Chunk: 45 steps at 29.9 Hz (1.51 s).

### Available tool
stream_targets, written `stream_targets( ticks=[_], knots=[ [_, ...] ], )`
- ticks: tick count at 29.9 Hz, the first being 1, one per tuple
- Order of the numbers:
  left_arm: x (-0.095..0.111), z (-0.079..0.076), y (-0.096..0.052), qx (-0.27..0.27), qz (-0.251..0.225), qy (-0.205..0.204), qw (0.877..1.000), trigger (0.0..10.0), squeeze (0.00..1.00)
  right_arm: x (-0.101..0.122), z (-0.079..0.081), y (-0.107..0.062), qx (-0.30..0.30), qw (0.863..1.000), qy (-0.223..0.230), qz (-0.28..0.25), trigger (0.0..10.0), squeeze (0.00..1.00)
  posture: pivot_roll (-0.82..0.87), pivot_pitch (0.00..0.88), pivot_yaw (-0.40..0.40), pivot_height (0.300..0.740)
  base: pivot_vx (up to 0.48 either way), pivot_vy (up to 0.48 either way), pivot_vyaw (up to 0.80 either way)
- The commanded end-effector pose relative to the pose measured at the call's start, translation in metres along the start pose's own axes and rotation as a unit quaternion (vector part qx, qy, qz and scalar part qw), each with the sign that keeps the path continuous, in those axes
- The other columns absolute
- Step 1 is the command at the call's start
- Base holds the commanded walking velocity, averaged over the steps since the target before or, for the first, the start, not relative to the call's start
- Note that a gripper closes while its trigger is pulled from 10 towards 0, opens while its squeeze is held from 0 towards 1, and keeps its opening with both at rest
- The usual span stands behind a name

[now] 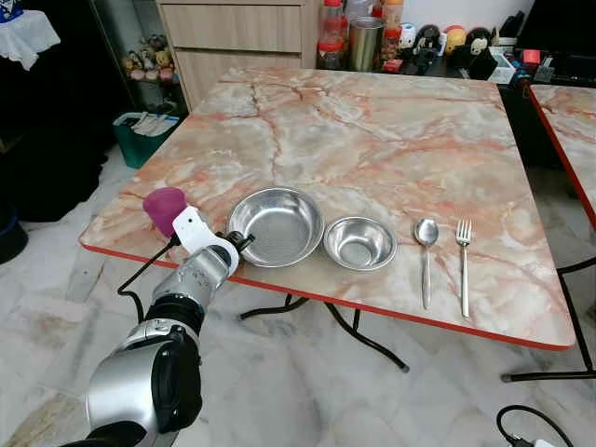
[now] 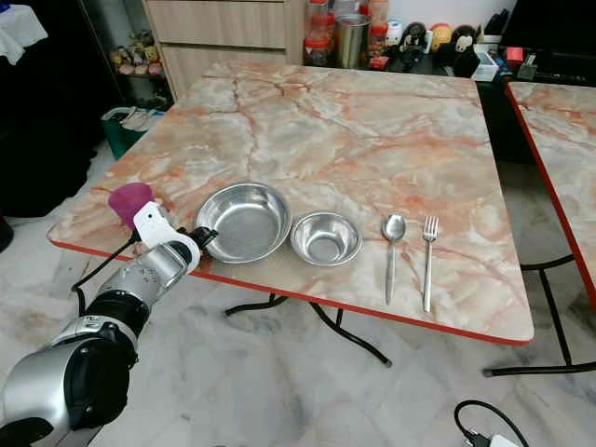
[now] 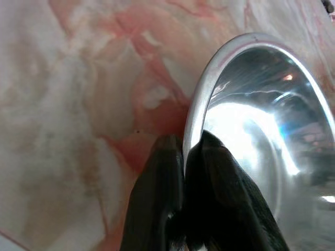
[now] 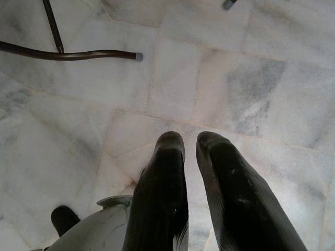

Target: Setting the table

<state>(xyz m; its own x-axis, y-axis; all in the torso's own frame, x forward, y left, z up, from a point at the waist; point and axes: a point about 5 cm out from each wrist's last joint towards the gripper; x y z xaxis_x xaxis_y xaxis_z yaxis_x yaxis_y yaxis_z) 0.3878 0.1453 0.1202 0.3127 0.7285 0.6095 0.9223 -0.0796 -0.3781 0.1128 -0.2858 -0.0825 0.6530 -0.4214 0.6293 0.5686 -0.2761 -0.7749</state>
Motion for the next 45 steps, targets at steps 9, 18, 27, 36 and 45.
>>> stream_targets(
  ticks=[9,18,27,36,45],
  knots=[
    [0.005,0.007,-0.001,0.024,-0.021,0.001,0.999,0.0,0.0,0.0,-0.001,0.0,-0.001,1.0,0.006,-0.005,10.0,0.0,0.07,0.045,0.031,0.74,0.0,0.0,0.0],
    [0.015,0.004,-0.005,0.007,-0.092,-0.022,0.995,0.0,0.0,0.0,-0.002,-0.001,-0.001,1.0,0.002,-0.005,10.0,0.0,0.06,0.031,0.021,0.74,0.0,0.0,0.0],
    [0.029,-0.015,-0.012,-0.075,-0.168,-0.087,0.979,10.0,0.0,-0.001,-0.002,-0.001,-0.001,1.0,0.001,-0.005,10.0,0.0,0.07,0.007,0.016,0.74,0.0,0.0,0.0],
    [0.024,-0.05,-0.03,-0.184,-0.232,0.088,0.951,10.0,0.0,-0.002,-0.004,-0.002,0.0,1.0,-0.001,-0.007,10.0,0.0,0.06,0.0,0.007,0.74,0.0,0.0,0.0],
    [0.006,-0.049,-0.045,-0.214,-0.248,0.166,0.93,10.0,0.0,-0.001,-0.005,-0.002,0.0,1.0,0.001,-0.013,10.0,0.0,0.05,0.0,-0.002,0.74,0.0,0.0,0.0]
  ],
)
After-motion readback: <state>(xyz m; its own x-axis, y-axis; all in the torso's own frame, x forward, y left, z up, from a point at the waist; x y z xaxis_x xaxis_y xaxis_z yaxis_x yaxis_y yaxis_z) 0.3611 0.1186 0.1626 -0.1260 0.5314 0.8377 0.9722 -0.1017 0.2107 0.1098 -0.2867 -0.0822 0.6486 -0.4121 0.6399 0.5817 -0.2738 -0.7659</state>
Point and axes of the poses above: a point about 5 cm out from each wrist's last joint towards the gripper, its own y axis pointing out of the wrist towards the gripper, its own x axis along the axis of the wrist's last joint, z = x × y, and after that the axes turned 4 degrees about -y, right-handed
